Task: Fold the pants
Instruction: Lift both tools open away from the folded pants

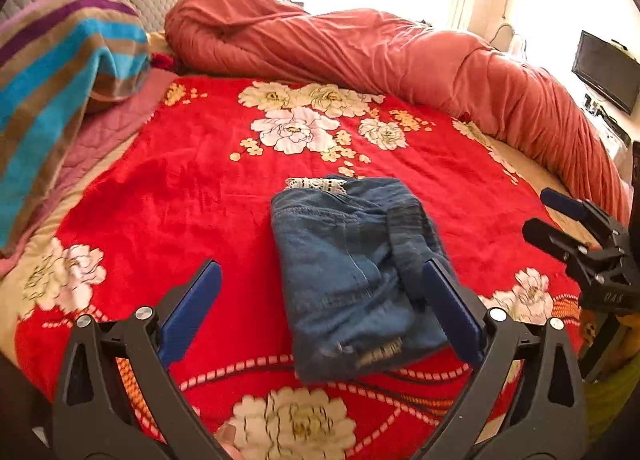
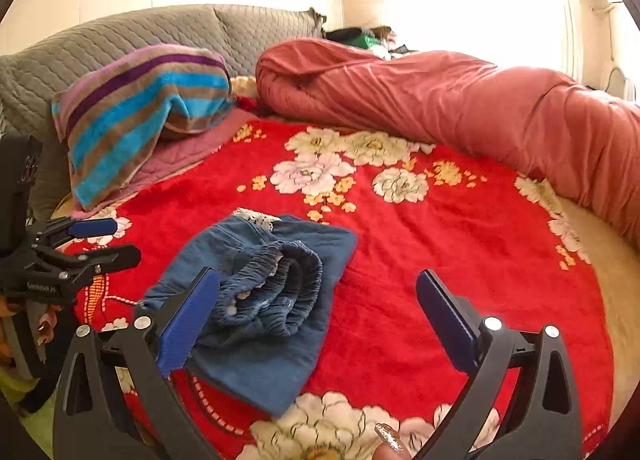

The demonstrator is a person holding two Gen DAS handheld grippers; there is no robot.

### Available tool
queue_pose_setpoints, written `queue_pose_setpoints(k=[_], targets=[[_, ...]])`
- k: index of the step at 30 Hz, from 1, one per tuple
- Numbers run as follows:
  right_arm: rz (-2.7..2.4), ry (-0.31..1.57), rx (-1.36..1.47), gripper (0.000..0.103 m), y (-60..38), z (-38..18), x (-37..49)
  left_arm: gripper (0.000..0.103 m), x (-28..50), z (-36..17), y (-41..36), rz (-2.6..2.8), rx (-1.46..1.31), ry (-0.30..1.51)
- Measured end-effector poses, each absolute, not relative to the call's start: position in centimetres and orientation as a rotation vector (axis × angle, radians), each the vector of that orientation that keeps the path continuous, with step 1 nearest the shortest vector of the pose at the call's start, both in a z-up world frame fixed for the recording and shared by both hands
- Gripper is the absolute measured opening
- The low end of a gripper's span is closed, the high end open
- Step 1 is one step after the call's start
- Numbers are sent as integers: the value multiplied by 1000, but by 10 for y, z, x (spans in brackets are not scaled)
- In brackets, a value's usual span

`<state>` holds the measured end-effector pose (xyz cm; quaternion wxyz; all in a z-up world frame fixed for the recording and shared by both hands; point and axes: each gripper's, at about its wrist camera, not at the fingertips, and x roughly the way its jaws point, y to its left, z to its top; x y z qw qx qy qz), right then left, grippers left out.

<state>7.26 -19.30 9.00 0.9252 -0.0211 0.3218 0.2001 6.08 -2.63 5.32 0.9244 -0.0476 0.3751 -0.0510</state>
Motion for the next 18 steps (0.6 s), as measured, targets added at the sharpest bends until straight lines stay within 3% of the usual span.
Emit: queue_pose_setpoints(k=[18], targets=[[357,798,16,98,-202,56,9,93,-7,23,-30,-78,-127,861]])
